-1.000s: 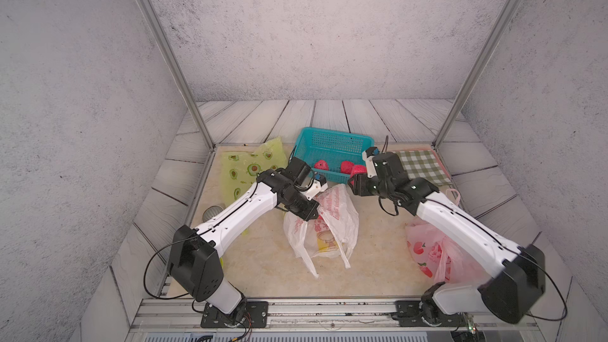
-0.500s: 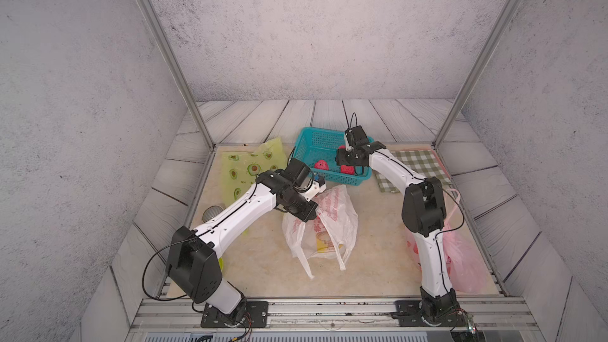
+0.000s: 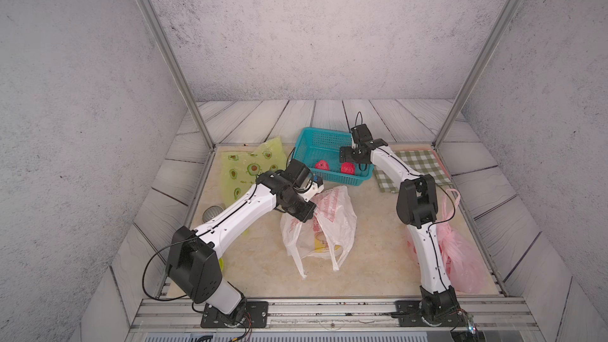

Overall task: Untie the knot of a plastic bag & take out the apple
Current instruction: Place the apple in the basket, then pick up the apple from the plastic bag.

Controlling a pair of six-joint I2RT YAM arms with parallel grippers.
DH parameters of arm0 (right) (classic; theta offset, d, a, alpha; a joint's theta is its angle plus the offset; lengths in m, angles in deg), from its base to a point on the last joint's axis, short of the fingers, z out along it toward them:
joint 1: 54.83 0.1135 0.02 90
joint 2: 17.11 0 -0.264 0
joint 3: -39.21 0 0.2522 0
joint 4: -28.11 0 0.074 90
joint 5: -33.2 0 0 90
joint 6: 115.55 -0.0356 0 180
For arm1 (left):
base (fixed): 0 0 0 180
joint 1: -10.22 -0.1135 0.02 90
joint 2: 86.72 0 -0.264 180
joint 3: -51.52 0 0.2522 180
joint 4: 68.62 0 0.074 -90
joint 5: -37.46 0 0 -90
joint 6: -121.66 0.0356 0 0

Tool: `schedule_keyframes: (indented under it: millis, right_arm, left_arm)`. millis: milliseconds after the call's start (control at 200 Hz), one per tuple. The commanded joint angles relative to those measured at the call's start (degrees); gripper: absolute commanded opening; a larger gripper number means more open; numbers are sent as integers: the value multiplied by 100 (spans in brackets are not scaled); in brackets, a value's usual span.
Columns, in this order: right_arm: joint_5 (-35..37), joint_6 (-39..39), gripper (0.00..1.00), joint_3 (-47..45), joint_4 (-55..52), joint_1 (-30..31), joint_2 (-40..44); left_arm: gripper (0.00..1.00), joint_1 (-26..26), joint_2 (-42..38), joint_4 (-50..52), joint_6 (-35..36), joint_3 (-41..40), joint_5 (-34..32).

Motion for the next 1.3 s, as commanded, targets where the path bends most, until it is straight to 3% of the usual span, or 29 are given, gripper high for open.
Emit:
schedule_keyframes:
  millis: [0, 185, 445, 605, 711, 901, 1081, 1296]
  right_arm:
    - [-78, -105, 99, -959, 205, 77, 1331]
    - [-189, -86, 94, -3351, 687, 557, 3802]
    - [-524, 181, 85, -5773, 648, 1765, 7277]
    - [-1471, -48, 79, -6751, 935, 2676, 8876]
    - [-1568, -236, 73, -7125, 979, 3245, 9045]
    - [-1051, -391, 69, -7535, 1468, 4178, 8537]
    - [-592, -571, 61, -7763, 2034, 4397, 7872]
    - [1001, -881, 59, -8041, 2219, 4397, 7923]
  left_arm:
    - [0, -52, -41, 33, 92, -90, -82]
    - [0, 12, 97, -104, -65, -88, 283]
    - [0, 306, 205, -876, -888, -157, 1013]
    - [0, 405, 440, -1237, -1181, -18, 1216]
    - [0, 475, 565, -1243, -1204, 108, 1139]
    - [0, 484, 593, -1235, -1227, 125, 1015]
    - [0, 484, 654, -1292, -1351, 262, 1097]
    - [0, 484, 610, -984, -1231, 563, 979]
